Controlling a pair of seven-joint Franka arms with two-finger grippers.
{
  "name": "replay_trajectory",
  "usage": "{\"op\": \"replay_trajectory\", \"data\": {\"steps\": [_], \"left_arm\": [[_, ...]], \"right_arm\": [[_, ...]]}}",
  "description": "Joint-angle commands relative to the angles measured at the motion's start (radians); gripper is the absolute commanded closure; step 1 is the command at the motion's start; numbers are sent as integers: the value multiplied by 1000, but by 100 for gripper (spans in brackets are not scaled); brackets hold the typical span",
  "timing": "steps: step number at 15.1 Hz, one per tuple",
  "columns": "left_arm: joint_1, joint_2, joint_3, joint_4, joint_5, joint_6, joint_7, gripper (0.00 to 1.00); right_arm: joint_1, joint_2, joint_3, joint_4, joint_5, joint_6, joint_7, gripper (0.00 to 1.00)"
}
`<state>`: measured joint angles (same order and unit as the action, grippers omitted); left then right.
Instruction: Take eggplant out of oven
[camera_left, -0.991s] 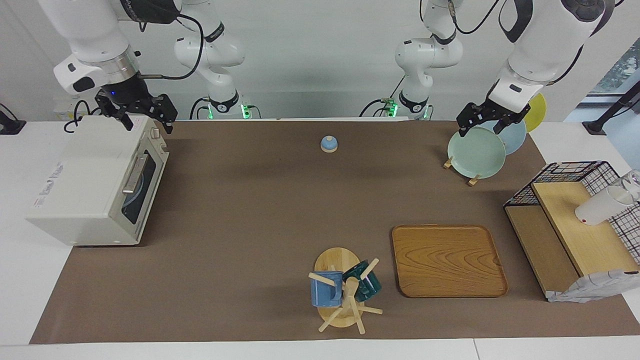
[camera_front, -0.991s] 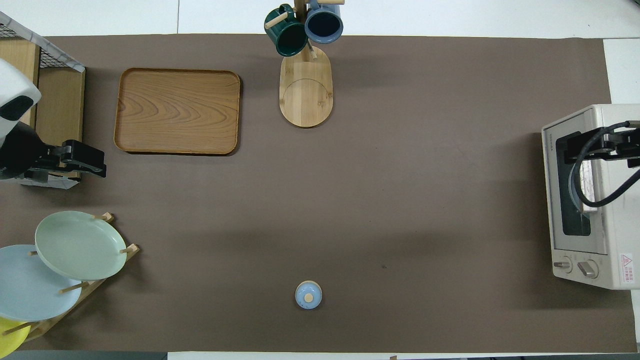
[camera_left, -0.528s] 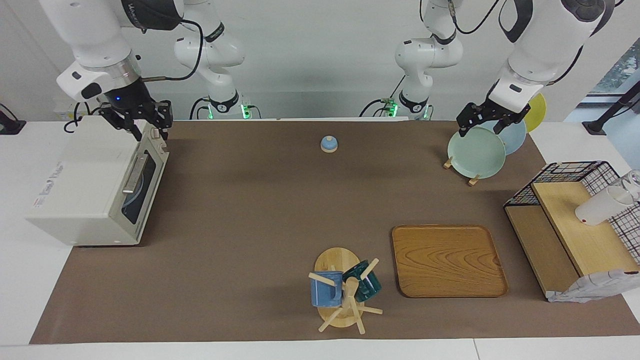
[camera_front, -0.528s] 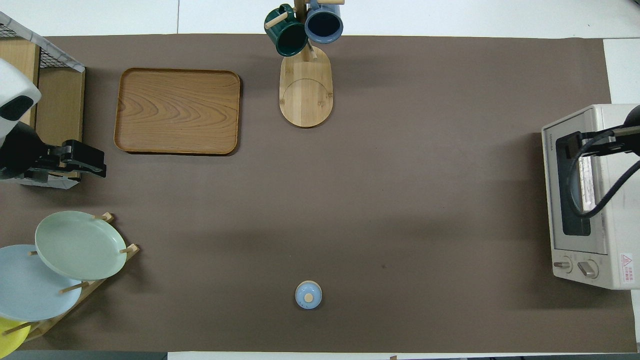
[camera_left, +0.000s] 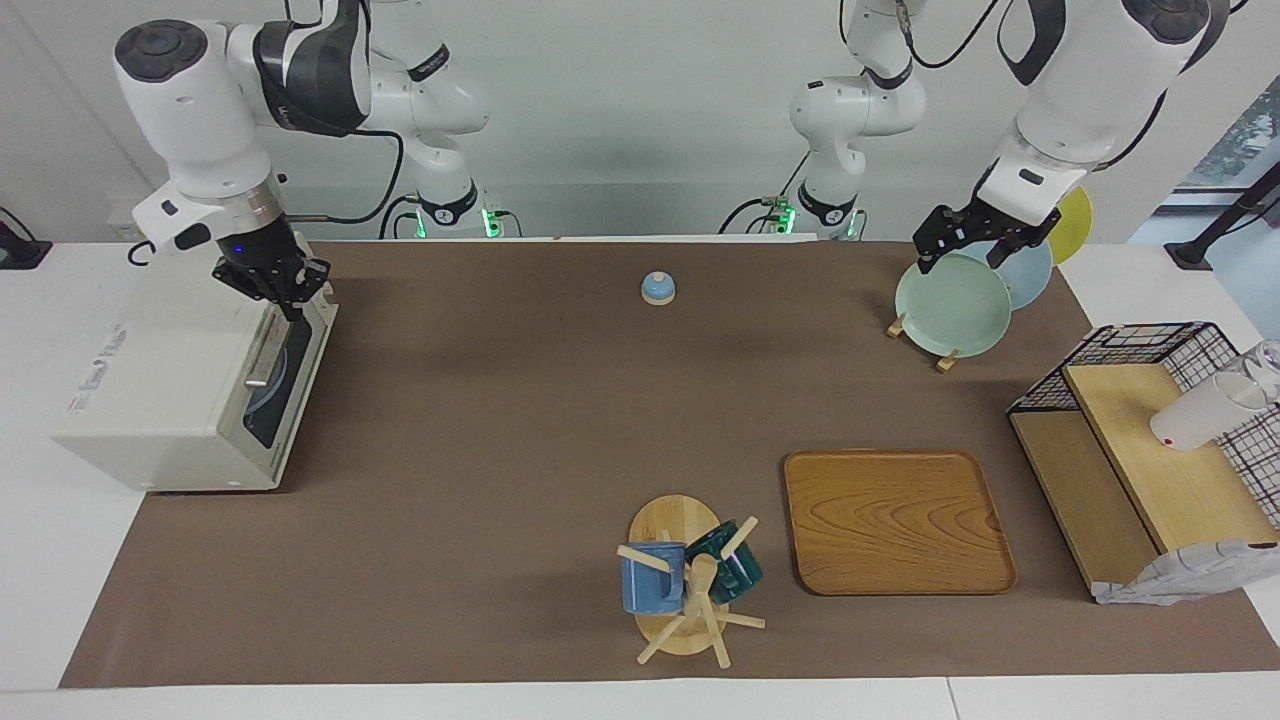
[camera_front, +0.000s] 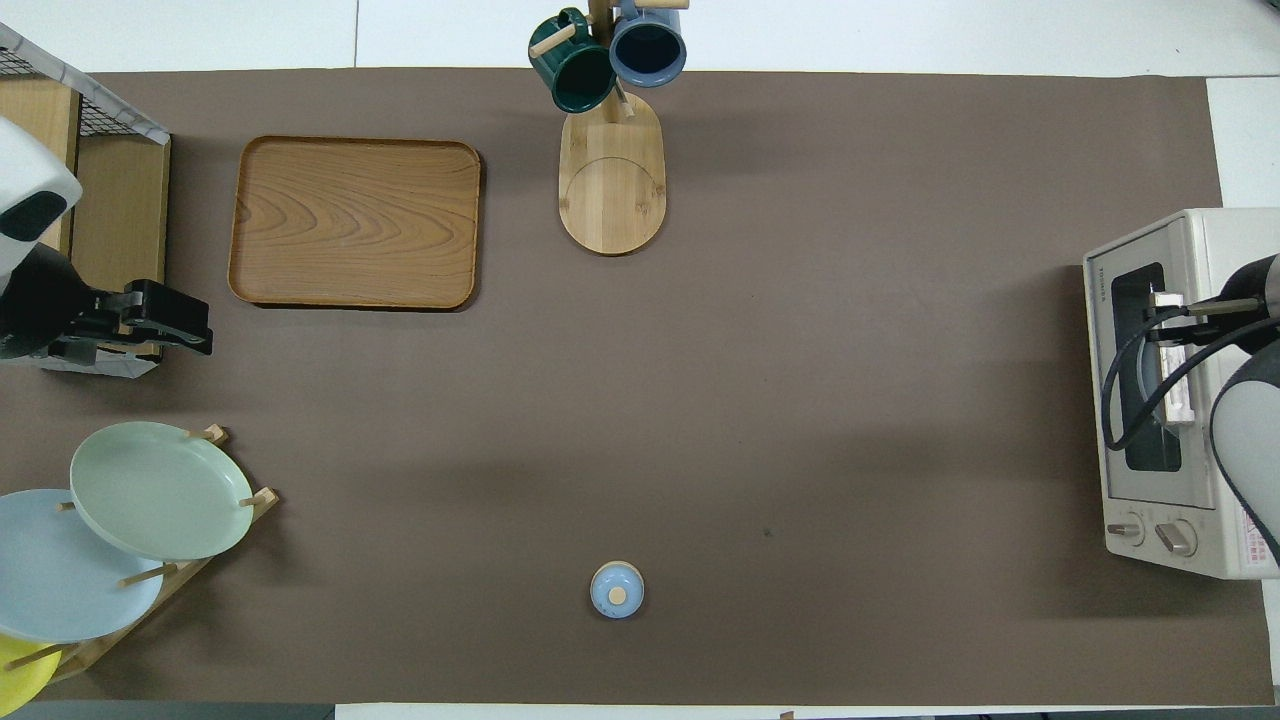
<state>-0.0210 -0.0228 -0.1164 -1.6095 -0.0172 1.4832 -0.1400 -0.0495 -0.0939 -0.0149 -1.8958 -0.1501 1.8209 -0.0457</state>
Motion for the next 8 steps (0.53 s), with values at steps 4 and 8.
{"op": "replay_trajectory", "data": {"steps": [4, 8], "left_arm": [[6, -3, -2, -3, -6, 11, -7, 0], [7, -3, -2, -3, -6, 11, -7, 0]], "right_arm": [[-44, 37, 6, -29, -60, 84, -37, 100], [-46, 46, 6, -51, -62, 110, -49, 100]]}}
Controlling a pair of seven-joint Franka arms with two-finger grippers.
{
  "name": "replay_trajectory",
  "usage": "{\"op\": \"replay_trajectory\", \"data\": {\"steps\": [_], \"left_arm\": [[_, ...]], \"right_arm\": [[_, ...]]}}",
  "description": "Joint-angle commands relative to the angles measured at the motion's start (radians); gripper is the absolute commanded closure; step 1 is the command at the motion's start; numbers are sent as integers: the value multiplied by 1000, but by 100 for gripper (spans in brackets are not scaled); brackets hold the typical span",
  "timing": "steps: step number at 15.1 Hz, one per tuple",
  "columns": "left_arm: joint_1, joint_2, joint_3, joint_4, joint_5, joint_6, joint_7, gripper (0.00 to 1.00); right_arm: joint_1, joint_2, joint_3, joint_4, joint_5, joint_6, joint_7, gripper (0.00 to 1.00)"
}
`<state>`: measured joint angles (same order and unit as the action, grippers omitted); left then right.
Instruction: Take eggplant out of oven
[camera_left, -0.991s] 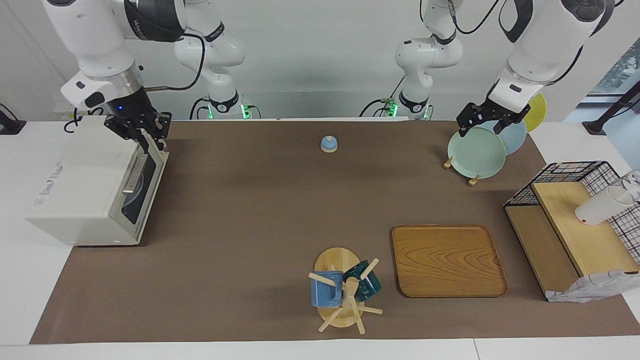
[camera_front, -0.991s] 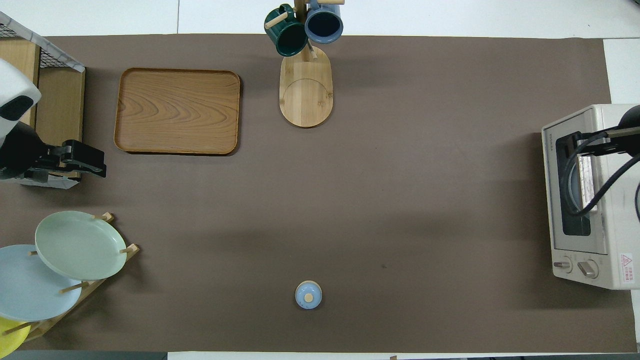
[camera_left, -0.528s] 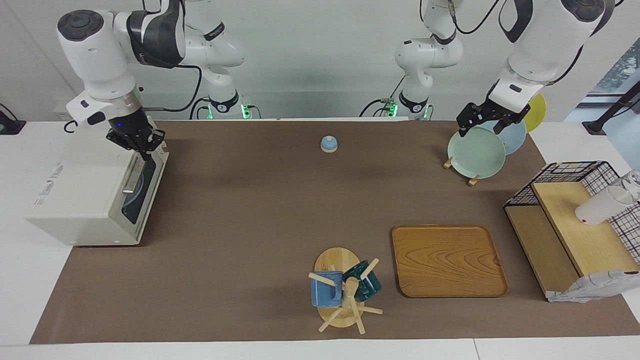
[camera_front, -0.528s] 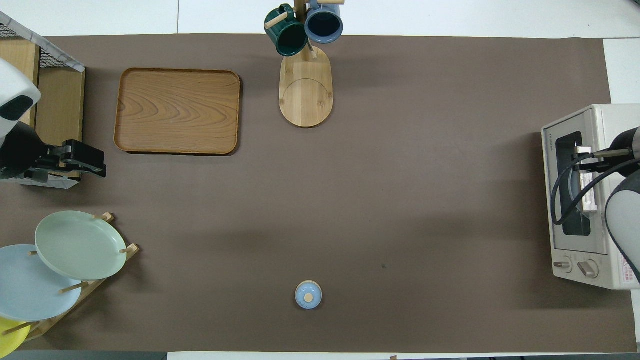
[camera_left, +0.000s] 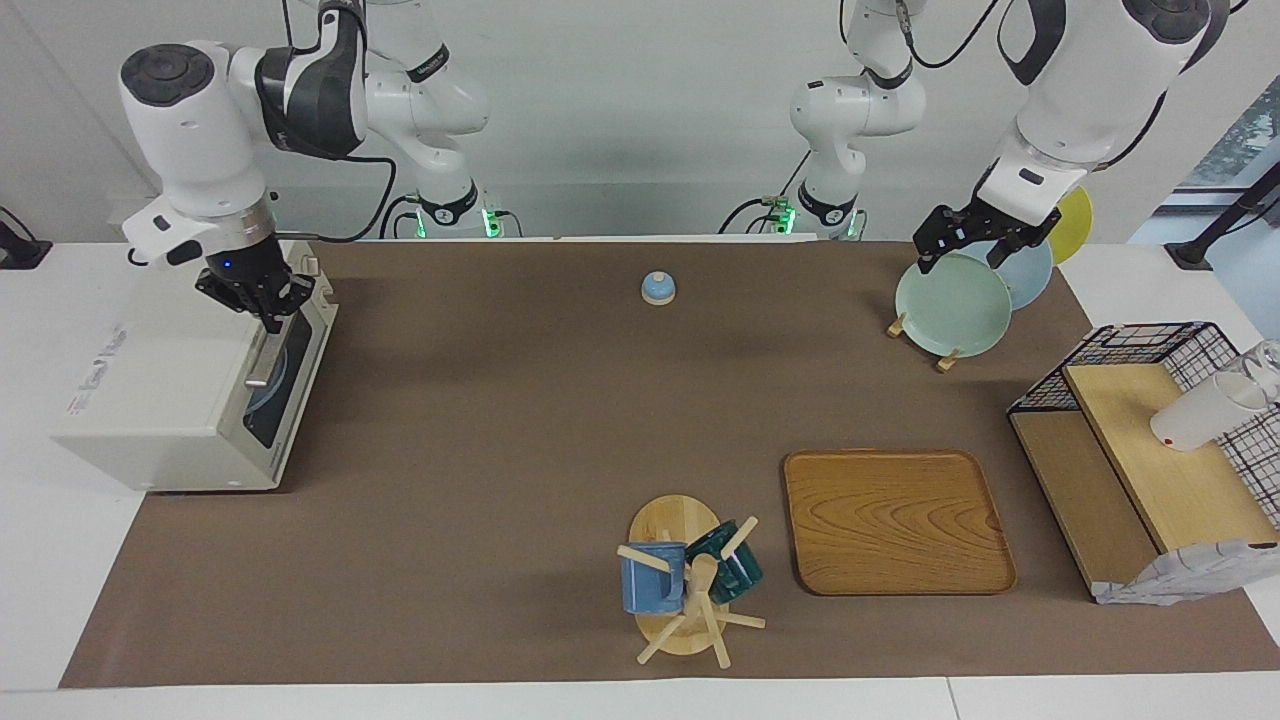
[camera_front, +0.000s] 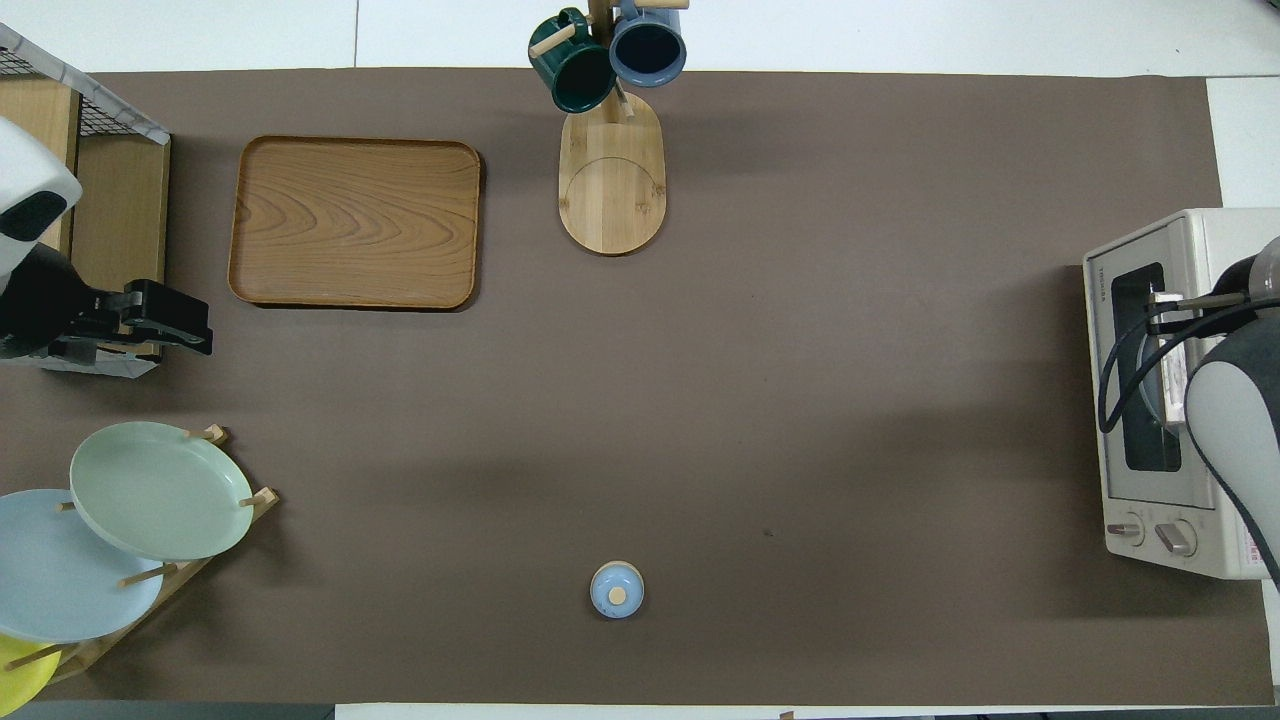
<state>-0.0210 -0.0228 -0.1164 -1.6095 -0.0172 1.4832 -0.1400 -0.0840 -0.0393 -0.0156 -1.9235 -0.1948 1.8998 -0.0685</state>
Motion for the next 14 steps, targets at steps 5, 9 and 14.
{"op": "replay_trajectory", "data": {"steps": [5, 9, 14], "left_arm": [[7, -3, -2, -3, -7, 11, -7, 0], [7, -3, -2, -3, -6, 11, -7, 0], [6, -3, -2, -3, -6, 11, -7, 0]], "right_arm": [[-31, -4, 8, -61, -15, 64, -71, 100], [-48, -4, 8, -66, -15, 84, -126, 100], [-74, -5, 8, -94, -15, 91, -136, 100]]}}
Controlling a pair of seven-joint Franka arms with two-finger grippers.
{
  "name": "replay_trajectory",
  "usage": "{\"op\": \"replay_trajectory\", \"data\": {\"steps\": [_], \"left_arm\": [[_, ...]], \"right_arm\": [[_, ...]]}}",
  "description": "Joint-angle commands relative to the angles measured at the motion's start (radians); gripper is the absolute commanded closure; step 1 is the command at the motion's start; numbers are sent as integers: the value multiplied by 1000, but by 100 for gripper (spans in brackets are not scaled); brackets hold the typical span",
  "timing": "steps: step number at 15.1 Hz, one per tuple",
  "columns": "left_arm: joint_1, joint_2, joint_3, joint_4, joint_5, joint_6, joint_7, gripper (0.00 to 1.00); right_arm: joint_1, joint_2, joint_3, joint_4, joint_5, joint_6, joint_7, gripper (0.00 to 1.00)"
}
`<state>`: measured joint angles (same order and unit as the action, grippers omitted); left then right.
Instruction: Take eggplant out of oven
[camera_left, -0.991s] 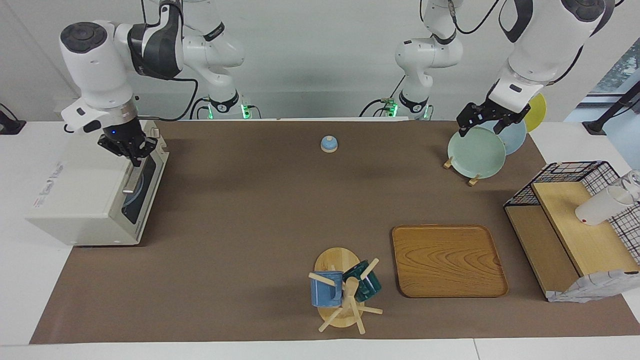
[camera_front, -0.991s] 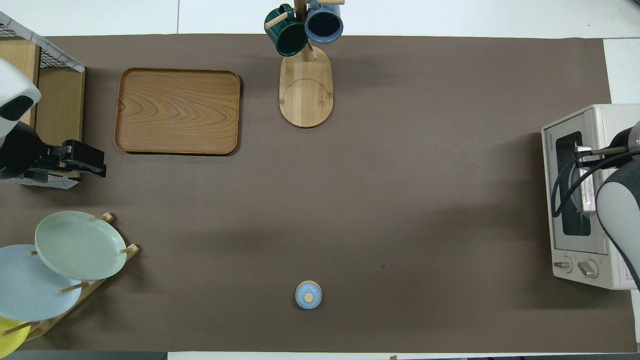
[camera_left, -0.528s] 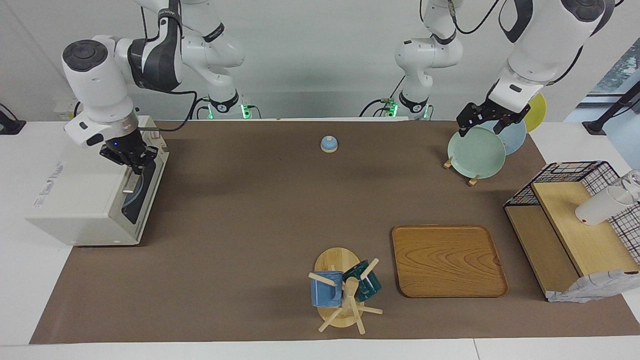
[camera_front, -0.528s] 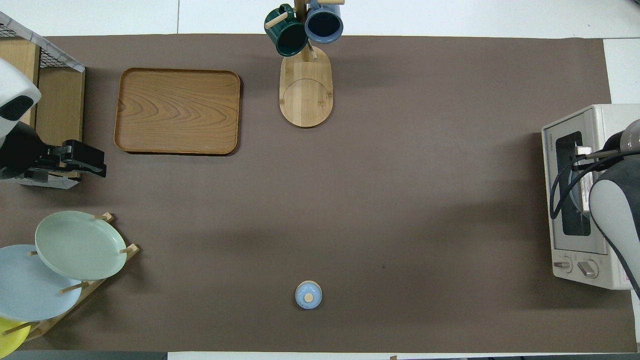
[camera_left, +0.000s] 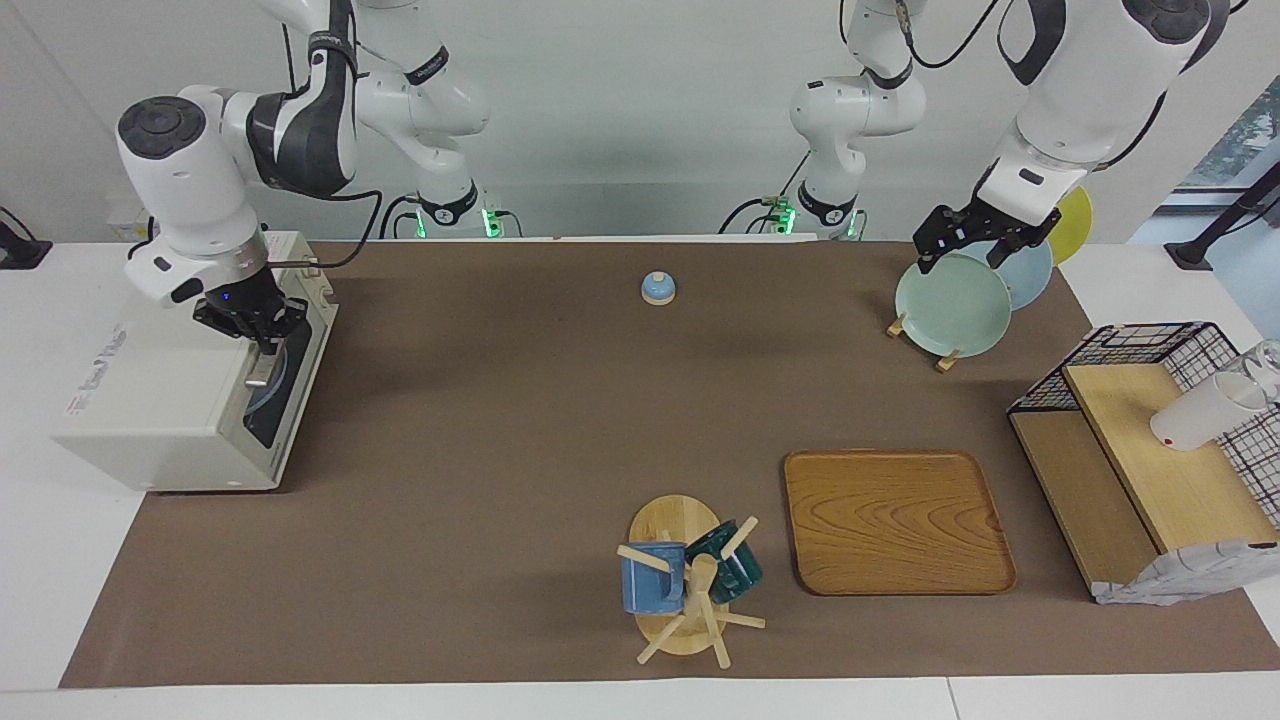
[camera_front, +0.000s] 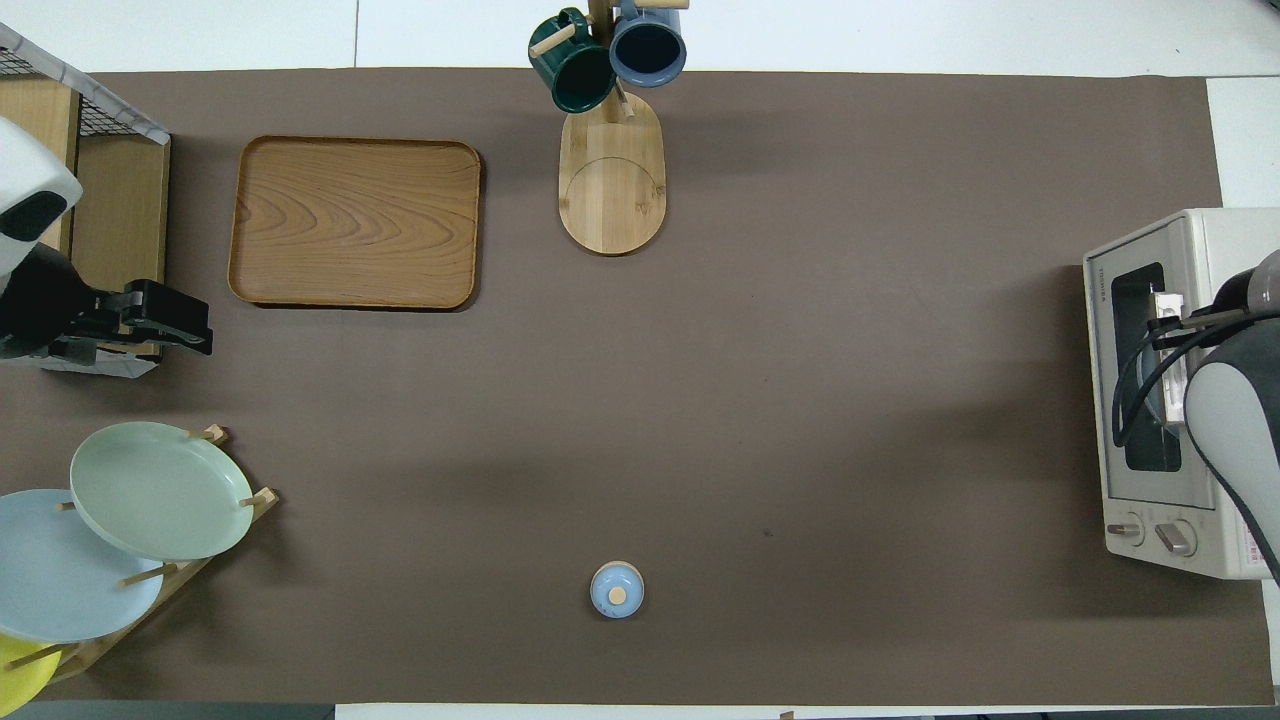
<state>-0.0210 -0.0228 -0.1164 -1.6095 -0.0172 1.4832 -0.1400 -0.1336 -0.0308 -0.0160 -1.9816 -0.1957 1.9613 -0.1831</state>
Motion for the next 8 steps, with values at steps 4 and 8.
{"op": "replay_trajectory", "data": {"steps": [4, 8], "left_arm": [[7, -3, -2, -3, -6, 11, -7, 0], [7, -3, -2, -3, -6, 9, -7, 0]], "right_arm": [[-24, -14, 8, -49, -14, 31, -18, 100], [-24, -11, 8, -82, -4, 77, -6, 100]]}}
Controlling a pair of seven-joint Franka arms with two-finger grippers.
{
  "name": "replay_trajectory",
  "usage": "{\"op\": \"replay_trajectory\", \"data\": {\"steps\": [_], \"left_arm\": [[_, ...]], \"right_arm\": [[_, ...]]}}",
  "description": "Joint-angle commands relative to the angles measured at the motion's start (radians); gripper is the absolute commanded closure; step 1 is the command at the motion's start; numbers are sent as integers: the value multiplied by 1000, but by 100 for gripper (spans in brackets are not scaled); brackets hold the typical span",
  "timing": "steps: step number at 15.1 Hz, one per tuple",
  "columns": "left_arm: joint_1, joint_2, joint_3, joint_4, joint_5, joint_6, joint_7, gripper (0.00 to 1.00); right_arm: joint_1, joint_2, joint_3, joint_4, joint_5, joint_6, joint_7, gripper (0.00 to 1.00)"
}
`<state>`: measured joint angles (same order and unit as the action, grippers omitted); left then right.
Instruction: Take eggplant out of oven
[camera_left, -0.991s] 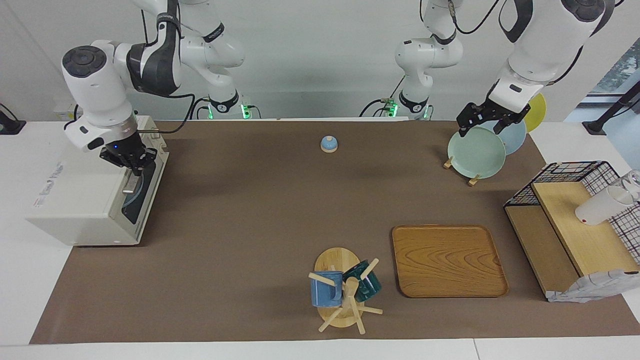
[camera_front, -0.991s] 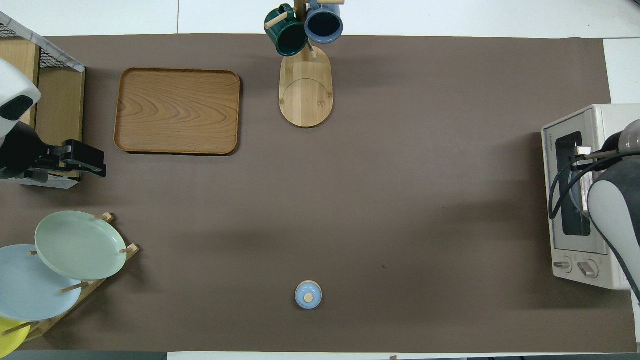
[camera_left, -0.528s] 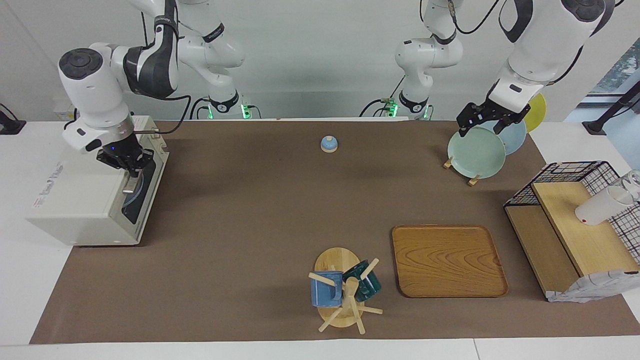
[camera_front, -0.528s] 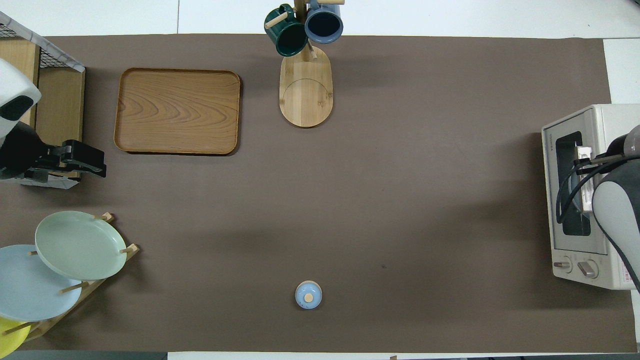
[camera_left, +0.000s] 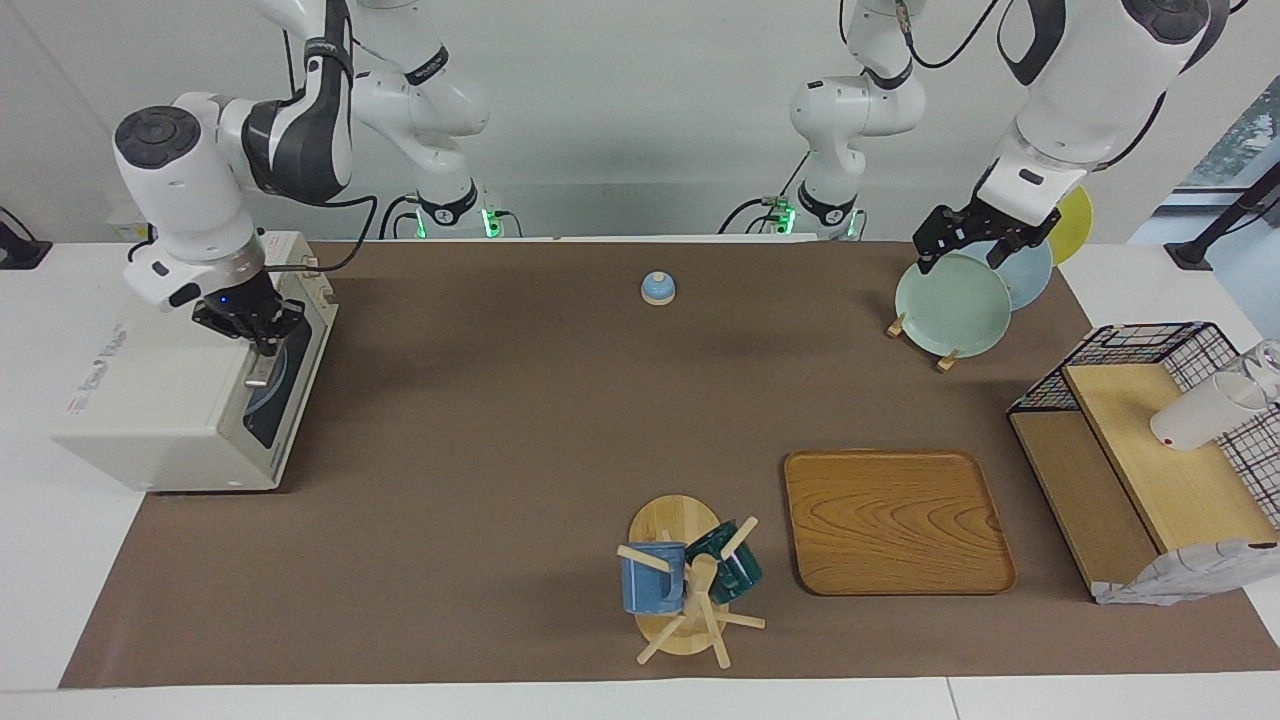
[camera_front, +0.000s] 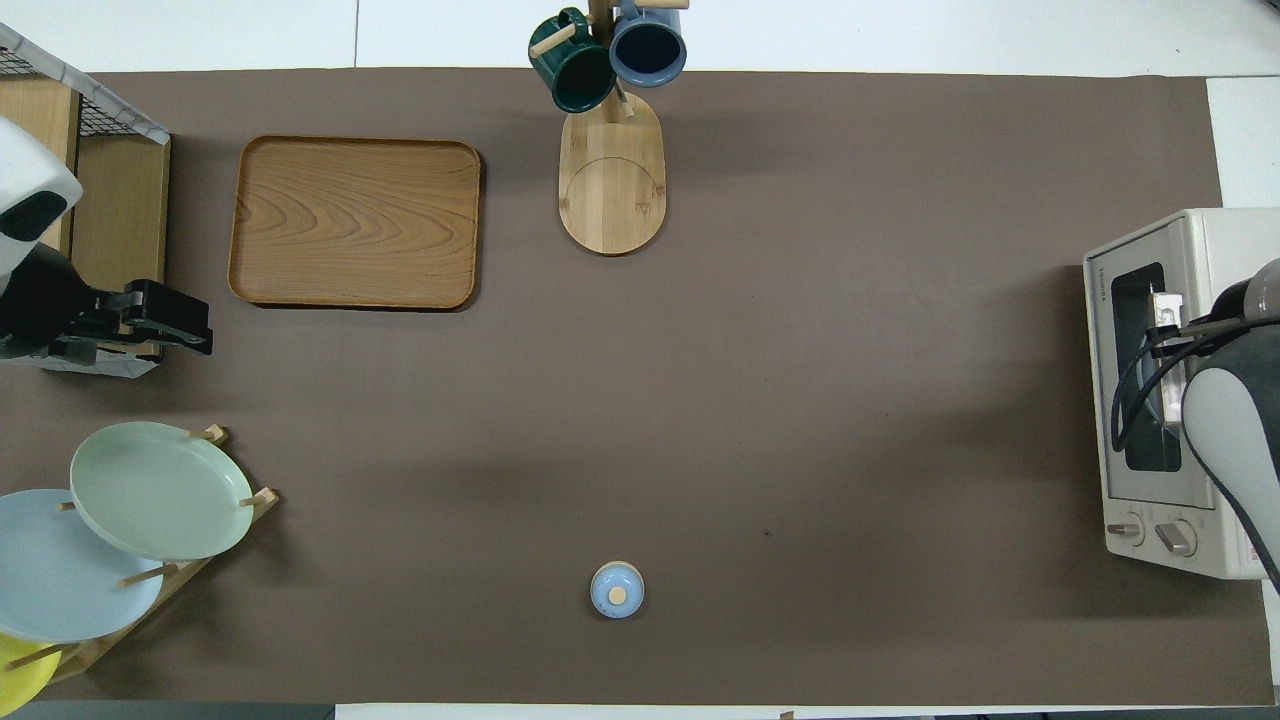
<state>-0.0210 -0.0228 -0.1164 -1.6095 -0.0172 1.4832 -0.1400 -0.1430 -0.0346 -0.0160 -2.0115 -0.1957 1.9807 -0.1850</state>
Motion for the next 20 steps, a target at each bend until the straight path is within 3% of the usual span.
{"op": "replay_trajectory", "data": {"steps": [1, 6, 11, 20], "left_arm": [[7, -3, -2, -3, -6, 11, -7, 0], [7, -3, -2, -3, -6, 11, -7, 0], [7, -3, -2, -3, -7, 6, -7, 0], [9, -3, -2, -3, -6, 11, -7, 0]], "right_arm": [[-13, -8, 10, -64, 1, 69, -1, 100], [16, 18, 11, -90, 90, 127, 7, 100], [62, 27, 11, -92, 99, 139, 50, 100], [114, 157, 13, -150, 143, 355, 116, 100]]}}
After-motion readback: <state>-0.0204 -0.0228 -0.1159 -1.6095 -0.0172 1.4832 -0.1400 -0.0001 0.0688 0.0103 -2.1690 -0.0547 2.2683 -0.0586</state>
